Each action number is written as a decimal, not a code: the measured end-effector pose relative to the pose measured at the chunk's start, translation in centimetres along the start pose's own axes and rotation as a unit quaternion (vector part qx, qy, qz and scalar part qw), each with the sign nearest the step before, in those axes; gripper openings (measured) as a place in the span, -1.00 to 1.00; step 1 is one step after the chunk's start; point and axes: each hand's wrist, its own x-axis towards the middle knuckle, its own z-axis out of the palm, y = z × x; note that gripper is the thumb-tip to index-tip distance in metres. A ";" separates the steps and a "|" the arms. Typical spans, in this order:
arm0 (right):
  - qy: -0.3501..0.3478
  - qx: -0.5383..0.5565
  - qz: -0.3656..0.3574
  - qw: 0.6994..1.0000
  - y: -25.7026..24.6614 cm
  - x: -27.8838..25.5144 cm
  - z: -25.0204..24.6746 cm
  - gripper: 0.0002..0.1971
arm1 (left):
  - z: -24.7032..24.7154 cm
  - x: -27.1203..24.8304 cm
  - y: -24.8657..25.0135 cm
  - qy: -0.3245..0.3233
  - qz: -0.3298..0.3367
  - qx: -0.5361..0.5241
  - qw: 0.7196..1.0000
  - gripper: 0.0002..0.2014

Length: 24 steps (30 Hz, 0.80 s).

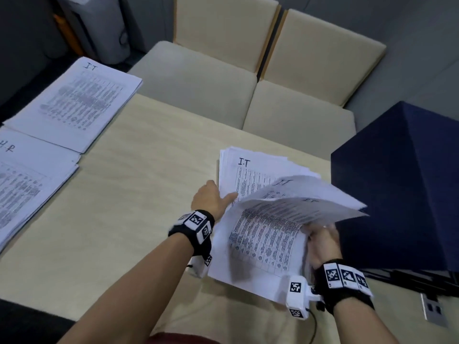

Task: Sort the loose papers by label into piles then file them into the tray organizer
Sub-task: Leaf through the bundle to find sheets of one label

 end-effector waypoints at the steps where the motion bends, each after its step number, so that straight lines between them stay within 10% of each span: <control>1: 0.000 -0.012 0.003 1.000 -0.2 -0.2 0.0 -0.66 | 0.5 0.2 -0.1 -0.011 0.015 0.029 0.999 -0.52; 5: -0.001 -0.050 0.023 0.999 -0.2 0.4 0.0 -0.74 | 0.8 1.1 -0.6 -0.007 0.078 0.054 0.996 -0.75; 13: -0.027 -0.053 0.057 0.997 -0.6 1.1 1.2 -0.74 | -0.9 1.1 -0.6 0.044 0.066 0.165 0.983 -0.60; 20: -0.047 -0.034 0.060 0.996 -0.2 1.5 0.9 -0.77 | -0.6 0.8 0.8 -0.030 0.068 0.210 0.975 -0.70; 24: -0.042 -0.022 0.031 0.998 -1.3 0.8 1.3 -0.71 | -2.7 0.6 1.8 -0.020 0.114 0.361 0.925 -0.76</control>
